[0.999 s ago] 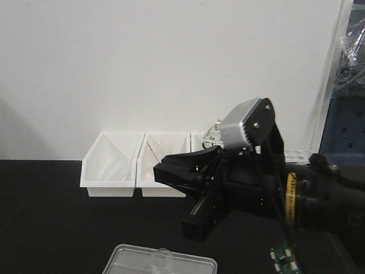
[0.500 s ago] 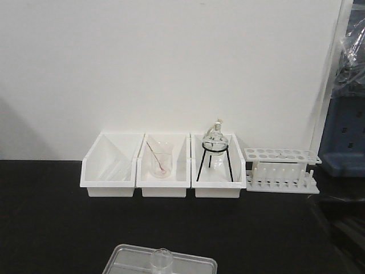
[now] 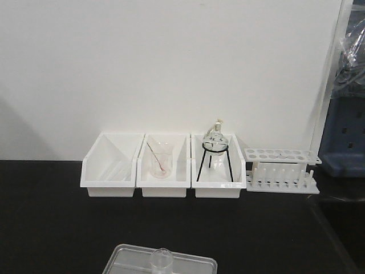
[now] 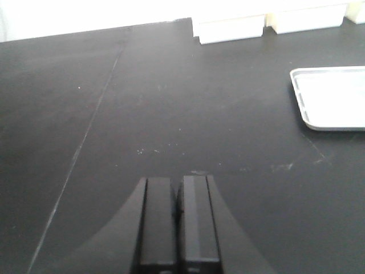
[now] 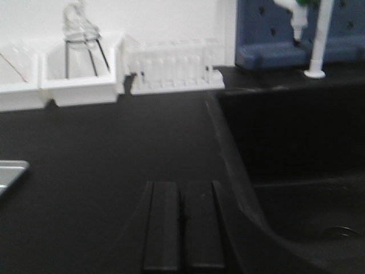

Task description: Move beaker to silver tray on left bench

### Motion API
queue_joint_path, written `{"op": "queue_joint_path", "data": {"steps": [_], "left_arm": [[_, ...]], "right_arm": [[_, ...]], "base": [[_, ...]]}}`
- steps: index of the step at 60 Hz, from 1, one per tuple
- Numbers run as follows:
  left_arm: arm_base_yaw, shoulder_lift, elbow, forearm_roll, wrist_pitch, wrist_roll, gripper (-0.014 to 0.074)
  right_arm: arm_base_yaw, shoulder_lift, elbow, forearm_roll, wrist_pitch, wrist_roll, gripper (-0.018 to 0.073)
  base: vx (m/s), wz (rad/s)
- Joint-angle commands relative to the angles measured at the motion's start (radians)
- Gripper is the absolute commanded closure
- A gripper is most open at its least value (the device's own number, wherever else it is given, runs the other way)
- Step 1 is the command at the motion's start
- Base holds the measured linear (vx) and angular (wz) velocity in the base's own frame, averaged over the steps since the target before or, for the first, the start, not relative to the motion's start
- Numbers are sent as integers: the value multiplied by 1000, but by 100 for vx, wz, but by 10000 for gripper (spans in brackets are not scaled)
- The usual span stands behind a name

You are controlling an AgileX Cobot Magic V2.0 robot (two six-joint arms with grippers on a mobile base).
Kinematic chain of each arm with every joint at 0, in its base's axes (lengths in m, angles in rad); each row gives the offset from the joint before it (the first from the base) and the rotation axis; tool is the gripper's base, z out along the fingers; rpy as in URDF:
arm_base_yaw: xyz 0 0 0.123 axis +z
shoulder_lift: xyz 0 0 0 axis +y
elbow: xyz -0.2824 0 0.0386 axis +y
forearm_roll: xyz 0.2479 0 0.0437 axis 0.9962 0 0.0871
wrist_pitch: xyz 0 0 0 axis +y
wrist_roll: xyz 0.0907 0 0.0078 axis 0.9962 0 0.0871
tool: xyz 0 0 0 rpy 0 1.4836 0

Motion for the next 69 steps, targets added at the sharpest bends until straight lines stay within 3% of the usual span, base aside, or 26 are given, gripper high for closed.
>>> {"op": "queue_joint_path", "data": {"steps": [1, 9, 69], "left_arm": [[-5, -6, 20, -3, -76, -2, 595], [-5, -6, 20, -3, -75, -2, 595], [-5, -6, 20, -3, -75, -2, 595]], "right_arm": [[-29, -14, 12, 38, -150, -92, 574], [-27, -12, 15, 32, -183, -185, 573], [-27, -12, 15, 57, -161, -185, 573]], "base": [[0, -1], [0, 0], [0, 0]]}}
